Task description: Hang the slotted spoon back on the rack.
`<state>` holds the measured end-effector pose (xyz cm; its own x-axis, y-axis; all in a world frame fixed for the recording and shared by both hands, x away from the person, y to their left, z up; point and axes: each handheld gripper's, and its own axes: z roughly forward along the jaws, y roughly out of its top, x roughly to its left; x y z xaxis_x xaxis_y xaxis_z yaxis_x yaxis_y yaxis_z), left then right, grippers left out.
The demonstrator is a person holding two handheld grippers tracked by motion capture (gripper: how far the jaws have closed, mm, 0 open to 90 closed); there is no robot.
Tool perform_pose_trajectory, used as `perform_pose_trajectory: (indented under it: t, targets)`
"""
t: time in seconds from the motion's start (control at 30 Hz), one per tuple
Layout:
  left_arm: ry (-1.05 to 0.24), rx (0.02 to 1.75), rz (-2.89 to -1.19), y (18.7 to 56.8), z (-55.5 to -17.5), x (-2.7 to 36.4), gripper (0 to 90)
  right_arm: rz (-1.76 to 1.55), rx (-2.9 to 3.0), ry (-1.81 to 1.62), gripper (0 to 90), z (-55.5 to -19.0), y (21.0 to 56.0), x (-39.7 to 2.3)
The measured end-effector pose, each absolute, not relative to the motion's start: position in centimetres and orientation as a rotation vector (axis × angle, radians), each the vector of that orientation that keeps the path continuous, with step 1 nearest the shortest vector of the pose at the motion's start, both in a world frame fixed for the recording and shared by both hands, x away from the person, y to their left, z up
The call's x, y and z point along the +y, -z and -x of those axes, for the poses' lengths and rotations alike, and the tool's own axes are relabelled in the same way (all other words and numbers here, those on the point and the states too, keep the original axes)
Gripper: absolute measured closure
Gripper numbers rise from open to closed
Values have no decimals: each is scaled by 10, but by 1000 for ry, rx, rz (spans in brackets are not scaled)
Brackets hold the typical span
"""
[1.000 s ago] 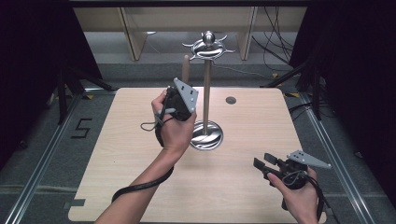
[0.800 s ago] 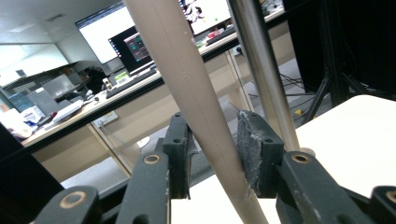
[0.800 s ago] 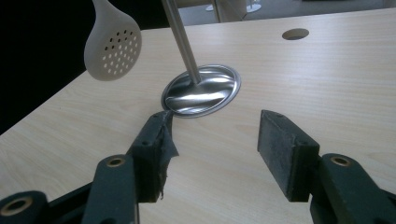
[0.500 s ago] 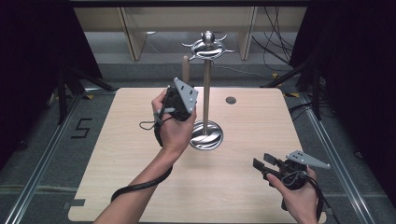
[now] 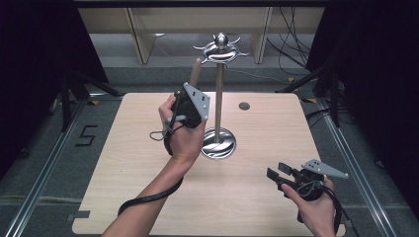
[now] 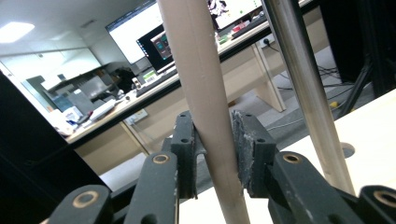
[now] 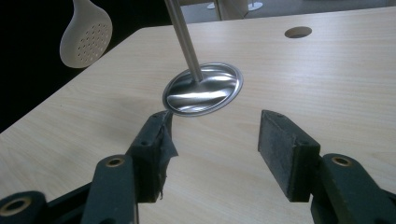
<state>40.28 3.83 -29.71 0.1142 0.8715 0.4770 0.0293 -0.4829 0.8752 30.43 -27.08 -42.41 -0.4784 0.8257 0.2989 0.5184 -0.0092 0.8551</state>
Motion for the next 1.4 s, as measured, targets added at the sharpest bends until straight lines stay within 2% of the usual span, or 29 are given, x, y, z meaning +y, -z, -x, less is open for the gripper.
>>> perform_pose_trajectory:
  t: [0.2,1.13,1.4]
  targets:
    - [-1503,856,-1677,299,-401,32,686,-1402,1971,-1483,453,-305,425,-271]
    - [-1427,730,-1692,303,-399,29,560,-1391,1979,-1465,453,-304,424,-270]
    - [-1404,721,-1692,303,-397,32,555,-1442,1975,-1489,451,-303,424,-267]
